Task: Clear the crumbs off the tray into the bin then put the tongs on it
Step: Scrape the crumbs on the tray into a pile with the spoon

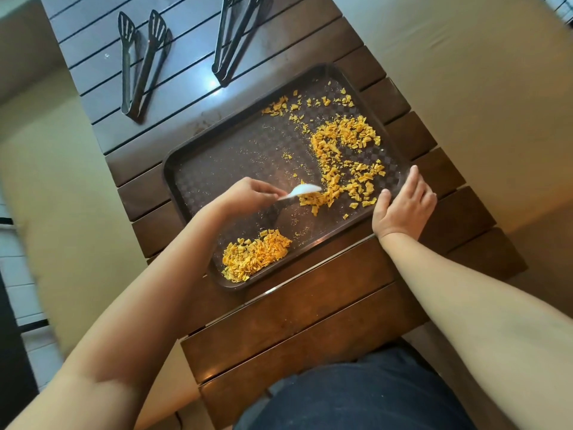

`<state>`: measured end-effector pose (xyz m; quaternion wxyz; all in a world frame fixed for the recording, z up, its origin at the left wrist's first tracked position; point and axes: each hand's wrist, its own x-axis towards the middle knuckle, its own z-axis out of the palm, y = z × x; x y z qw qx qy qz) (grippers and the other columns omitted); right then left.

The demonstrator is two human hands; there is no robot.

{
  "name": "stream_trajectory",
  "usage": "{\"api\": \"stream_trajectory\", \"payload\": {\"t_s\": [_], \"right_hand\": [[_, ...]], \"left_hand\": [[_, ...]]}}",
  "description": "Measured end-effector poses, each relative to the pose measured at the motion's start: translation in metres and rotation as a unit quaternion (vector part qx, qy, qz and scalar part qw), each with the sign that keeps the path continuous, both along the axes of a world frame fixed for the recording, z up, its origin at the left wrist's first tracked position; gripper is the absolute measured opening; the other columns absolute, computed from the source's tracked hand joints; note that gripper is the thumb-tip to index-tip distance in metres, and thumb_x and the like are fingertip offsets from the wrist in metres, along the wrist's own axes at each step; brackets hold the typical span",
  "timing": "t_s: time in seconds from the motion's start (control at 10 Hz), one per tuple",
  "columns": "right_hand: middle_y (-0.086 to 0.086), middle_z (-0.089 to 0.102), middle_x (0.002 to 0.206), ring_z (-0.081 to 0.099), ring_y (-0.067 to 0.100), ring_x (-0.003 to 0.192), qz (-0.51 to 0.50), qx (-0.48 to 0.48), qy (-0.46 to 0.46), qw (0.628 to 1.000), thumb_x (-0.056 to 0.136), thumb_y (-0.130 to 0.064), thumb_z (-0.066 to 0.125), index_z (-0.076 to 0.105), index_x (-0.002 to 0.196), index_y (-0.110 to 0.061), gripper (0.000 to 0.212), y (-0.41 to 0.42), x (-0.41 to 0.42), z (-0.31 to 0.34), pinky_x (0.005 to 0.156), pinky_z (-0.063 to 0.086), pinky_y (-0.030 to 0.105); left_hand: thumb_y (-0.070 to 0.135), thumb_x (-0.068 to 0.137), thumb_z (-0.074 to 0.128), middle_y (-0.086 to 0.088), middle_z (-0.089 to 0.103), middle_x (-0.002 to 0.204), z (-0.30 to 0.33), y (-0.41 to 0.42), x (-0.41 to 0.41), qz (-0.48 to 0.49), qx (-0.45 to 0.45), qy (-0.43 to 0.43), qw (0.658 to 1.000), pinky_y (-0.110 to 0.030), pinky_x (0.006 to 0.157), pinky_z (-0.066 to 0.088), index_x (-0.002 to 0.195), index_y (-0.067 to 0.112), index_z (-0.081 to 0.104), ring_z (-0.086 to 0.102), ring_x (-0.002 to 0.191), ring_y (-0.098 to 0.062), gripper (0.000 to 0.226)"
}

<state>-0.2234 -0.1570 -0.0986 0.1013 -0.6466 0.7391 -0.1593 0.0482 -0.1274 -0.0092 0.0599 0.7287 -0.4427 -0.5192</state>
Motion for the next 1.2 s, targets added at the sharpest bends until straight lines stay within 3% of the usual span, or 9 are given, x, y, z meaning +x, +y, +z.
{"api": "stream_trajectory", "payload": {"t_s": [0.1,0.2,0.3,0.5,0.6,0.8,0.9,1.0,1.2], "right_hand": [[0.018,0.042,0.139,0.039,0.035,0.123,0.000,-0.001,-0.001,1.000,0.086,-0.037,0.038,0.030,0.143,-0.004,0.066,0.000,0.000,0.000,0.106,0.028,0.050],[0.018,0.042,0.139,0.039,0.035,0.123,-0.001,-0.003,-0.001,1.000,0.086,-0.037,0.039,0.030,0.143,-0.004,0.066,0.000,0.000,0.000,0.106,0.028,0.050],[0.018,0.042,0.139,0.039,0.035,0.123,-0.001,-0.001,0.000,1.000,0.086,-0.037,0.038,0.029,0.143,-0.004,0.066,0.000,0.000,0.000,0.106,0.028,0.049],[0.017,0.041,0.140,0.039,0.034,0.124,-0.003,0.002,0.004,1.000,0.087,-0.037,0.038,0.029,0.143,-0.005,0.066,0.000,-0.001,-0.001,0.106,0.028,0.049],[0.018,0.041,0.140,0.039,0.035,0.124,-0.002,0.002,0.005,1.000,0.087,-0.037,0.038,0.029,0.143,-0.005,0.066,0.000,0.000,-0.001,0.107,0.028,0.049],[0.017,0.041,0.141,0.038,0.035,0.124,-0.004,0.002,0.005,1.000,0.087,-0.037,0.038,0.028,0.144,-0.005,0.066,-0.001,0.000,-0.001,0.107,0.027,0.049],[0.018,0.041,0.140,0.038,0.035,0.124,-0.004,0.002,0.004,1.000,0.087,-0.037,0.037,0.028,0.143,-0.005,0.066,0.000,-0.001,-0.001,0.107,0.027,0.049],[0.018,0.041,0.140,0.039,0.035,0.123,-0.001,-0.005,0.006,1.000,0.086,-0.037,0.037,0.029,0.143,-0.004,0.067,0.000,-0.001,-0.002,0.107,0.026,0.049],[0.018,0.041,0.140,0.039,0.035,0.124,-0.001,-0.005,0.005,1.000,0.086,-0.037,0.038,0.029,0.143,-0.004,0.066,0.000,-0.001,-0.002,0.107,0.026,0.049]], "left_hand": [[0.019,0.094,0.054,0.007,0.059,0.068,-0.003,-0.006,0.009,0.173,-0.085,0.021,0.981,-0.012,0.037,0.029,0.113,0.019,0.067,0.034,0.038,-0.001,0.024],[0.021,0.094,0.054,0.007,0.057,0.068,-0.009,-0.010,0.010,0.231,-0.106,-0.015,0.967,-0.011,0.033,0.028,0.115,0.017,0.067,0.034,0.041,-0.002,0.025],[0.023,0.094,0.053,0.007,0.058,0.070,-0.013,-0.011,0.009,0.223,-0.096,-0.026,0.970,-0.011,0.034,0.029,0.116,0.017,0.067,0.032,0.045,-0.006,0.026],[0.023,0.093,0.056,0.003,0.058,0.068,-0.014,0.009,0.003,0.114,-0.035,0.013,0.993,-0.017,0.040,0.028,0.114,0.021,0.067,0.032,0.046,-0.007,0.024],[0.023,0.092,0.056,-0.001,0.065,0.079,-0.017,0.026,0.006,0.037,0.005,0.007,0.999,-0.019,0.049,0.035,0.110,0.023,0.069,0.045,0.056,-0.012,0.022],[0.020,0.092,0.056,0.004,0.058,0.064,-0.011,0.014,-0.004,0.082,-0.063,0.021,0.994,-0.012,0.039,0.027,0.109,0.019,0.069,0.033,0.041,-0.001,0.021],[0.021,0.093,0.056,0.006,0.057,0.065,-0.009,0.002,-0.017,0.079,-0.086,0.012,0.993,-0.012,0.037,0.027,0.110,0.019,0.070,0.032,0.042,-0.003,0.023],[0.025,0.092,0.057,0.009,0.058,0.073,-0.006,-0.007,-0.033,0.006,-0.078,-0.021,0.997,-0.018,0.036,0.034,0.110,0.022,0.070,0.034,0.047,-0.003,0.022],[0.025,0.091,0.058,0.013,0.060,0.074,-0.002,0.007,-0.024,-0.093,-0.028,-0.048,0.994,-0.014,0.045,0.029,0.108,0.025,0.070,0.037,0.051,-0.003,0.021]]}}
